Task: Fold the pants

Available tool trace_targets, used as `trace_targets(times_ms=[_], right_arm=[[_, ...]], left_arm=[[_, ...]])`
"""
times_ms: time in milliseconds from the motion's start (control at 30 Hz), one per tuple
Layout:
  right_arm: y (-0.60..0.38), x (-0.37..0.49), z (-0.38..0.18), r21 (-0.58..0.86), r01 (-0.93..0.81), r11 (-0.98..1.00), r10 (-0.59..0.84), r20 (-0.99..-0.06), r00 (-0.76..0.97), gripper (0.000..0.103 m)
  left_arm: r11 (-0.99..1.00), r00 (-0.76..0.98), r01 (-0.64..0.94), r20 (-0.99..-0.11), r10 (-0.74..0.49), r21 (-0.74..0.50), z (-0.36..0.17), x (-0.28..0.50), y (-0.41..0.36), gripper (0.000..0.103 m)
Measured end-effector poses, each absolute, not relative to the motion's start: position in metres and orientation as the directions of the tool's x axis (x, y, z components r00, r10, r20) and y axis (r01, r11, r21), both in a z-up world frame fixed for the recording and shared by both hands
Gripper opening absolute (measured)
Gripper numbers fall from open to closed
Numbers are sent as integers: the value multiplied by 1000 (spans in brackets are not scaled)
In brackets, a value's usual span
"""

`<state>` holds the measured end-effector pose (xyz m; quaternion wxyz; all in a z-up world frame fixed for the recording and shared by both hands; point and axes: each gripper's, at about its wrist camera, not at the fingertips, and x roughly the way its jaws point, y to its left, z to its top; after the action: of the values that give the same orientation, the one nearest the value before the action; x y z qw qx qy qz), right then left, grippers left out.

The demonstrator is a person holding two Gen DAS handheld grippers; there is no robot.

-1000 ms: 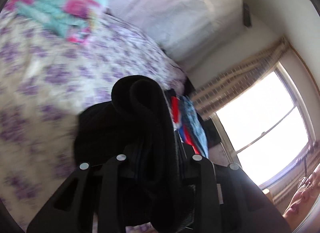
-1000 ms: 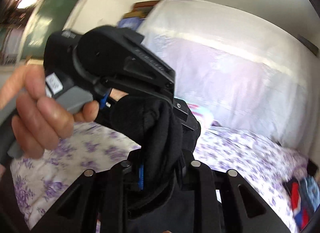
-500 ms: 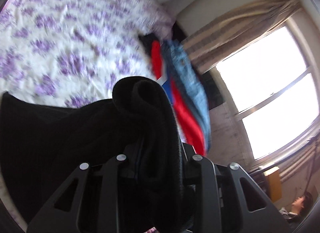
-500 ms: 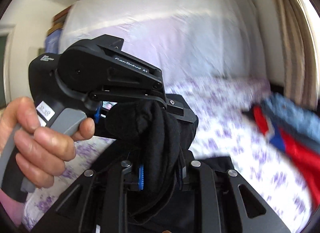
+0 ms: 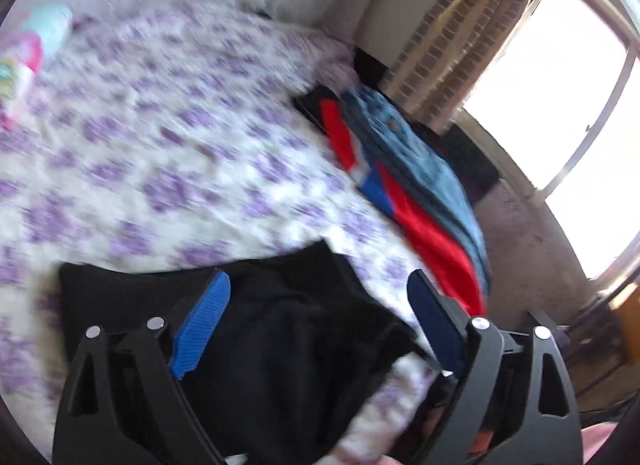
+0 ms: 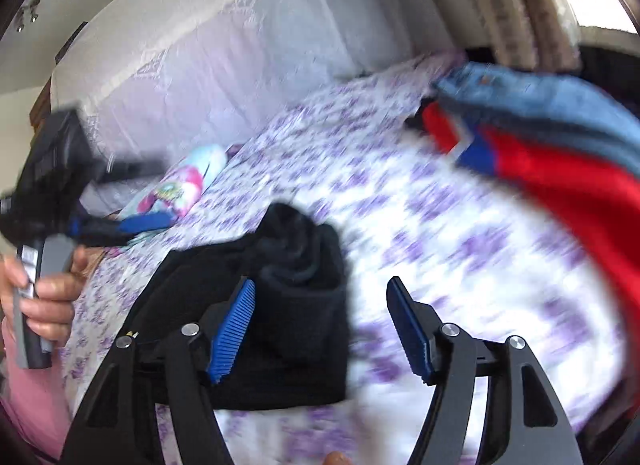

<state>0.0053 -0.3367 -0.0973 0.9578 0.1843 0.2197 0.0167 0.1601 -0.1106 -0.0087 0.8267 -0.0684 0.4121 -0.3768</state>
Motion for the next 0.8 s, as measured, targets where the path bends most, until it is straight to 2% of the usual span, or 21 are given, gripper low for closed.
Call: trace_targets(times_ms=[100,200,300,333,433,533,567,633,800], right_arm=[[-340,0,-72,320,13,947,103,-345,933,69],[-316,7,-51,268,-110,957,190,-293,937,67],[-294,35,-48,197,-118,973,185,-364,913,53],[-293,47,-53,203,-121,972,196,-411,890,45],[-289,72,-69,184,-124,975,205,-532,822,31],[-287,79,-84,90,-107,990,140,-596,791,15],[-289,79,-85,79,-112,991,137,-611,780,13],[-296,71,-80,97,-136,986,167,-607,777,3],[-320,34,-50,225,-196,955,288,-526,800,2]], left_arm=[[756,425,513,-644,-636,-408,-17,161,-75,88],[762,415,460,-648,-639,-457,-32,159,-40,88],[774,424,444,-655,-626,-452,-44,146,-23,88],[769,420,451,-652,-631,-454,-47,140,-19,88],[754,385,466,-662,-643,-462,-66,126,-19,88],[758,328,447,-702,-633,-475,-96,122,-19,88],[757,318,442,-705,-634,-481,-102,122,-18,88],[750,311,440,-700,-643,-493,-108,121,-16,88],[725,306,467,-676,-670,-506,-105,121,-16,88]])
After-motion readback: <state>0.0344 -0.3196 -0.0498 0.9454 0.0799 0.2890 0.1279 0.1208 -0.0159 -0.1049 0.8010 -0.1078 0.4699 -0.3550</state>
